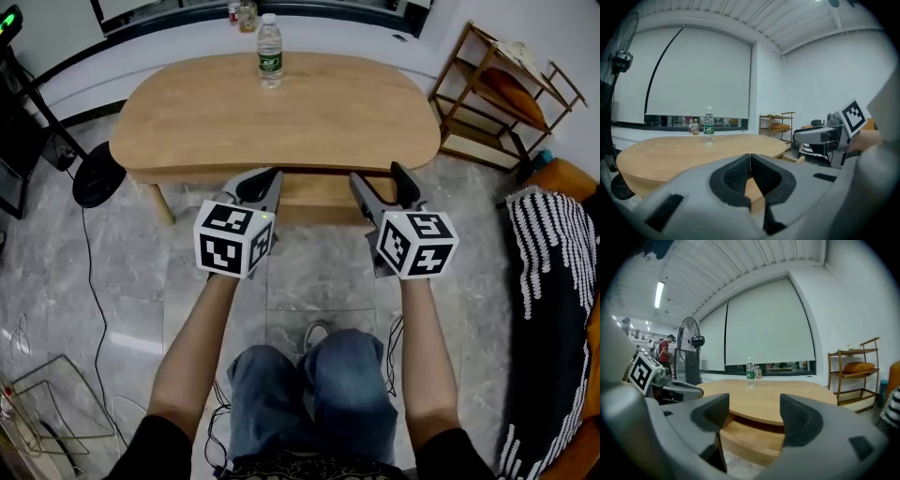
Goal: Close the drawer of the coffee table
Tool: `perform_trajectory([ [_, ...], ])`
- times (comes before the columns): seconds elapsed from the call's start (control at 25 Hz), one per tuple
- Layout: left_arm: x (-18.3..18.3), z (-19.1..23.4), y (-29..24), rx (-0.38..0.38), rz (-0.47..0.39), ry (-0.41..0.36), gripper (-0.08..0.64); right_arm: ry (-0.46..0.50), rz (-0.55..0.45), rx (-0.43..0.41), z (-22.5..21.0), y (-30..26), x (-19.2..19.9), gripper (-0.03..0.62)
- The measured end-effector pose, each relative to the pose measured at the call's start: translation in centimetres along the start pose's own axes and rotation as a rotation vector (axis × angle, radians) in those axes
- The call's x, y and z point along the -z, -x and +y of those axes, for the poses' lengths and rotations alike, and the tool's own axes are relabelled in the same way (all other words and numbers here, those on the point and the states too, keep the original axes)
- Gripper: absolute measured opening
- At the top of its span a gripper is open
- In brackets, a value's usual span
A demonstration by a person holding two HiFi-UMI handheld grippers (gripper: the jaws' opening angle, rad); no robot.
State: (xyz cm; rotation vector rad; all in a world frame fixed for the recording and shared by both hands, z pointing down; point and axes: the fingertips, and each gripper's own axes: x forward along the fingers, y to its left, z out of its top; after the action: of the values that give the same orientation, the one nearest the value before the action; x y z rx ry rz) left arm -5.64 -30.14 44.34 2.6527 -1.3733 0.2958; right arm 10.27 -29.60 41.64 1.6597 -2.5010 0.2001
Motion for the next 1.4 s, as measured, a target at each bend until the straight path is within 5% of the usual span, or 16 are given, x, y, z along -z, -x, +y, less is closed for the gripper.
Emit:
perform_trajectory([
  [0.84, 9.5, -4.4, -0.1, 0.07, -0.009, -0.008, 0.009, -0.085, -0.007, 0.05, 1.1, 2.5, 13.1, 0.325],
  [1.4, 10.3, -3.5, -0.3, 0.048, 0.005, 0.004, 0.011, -0.593, -0.109, -0.013, 0.0, 0.3, 19.7, 0.363],
])
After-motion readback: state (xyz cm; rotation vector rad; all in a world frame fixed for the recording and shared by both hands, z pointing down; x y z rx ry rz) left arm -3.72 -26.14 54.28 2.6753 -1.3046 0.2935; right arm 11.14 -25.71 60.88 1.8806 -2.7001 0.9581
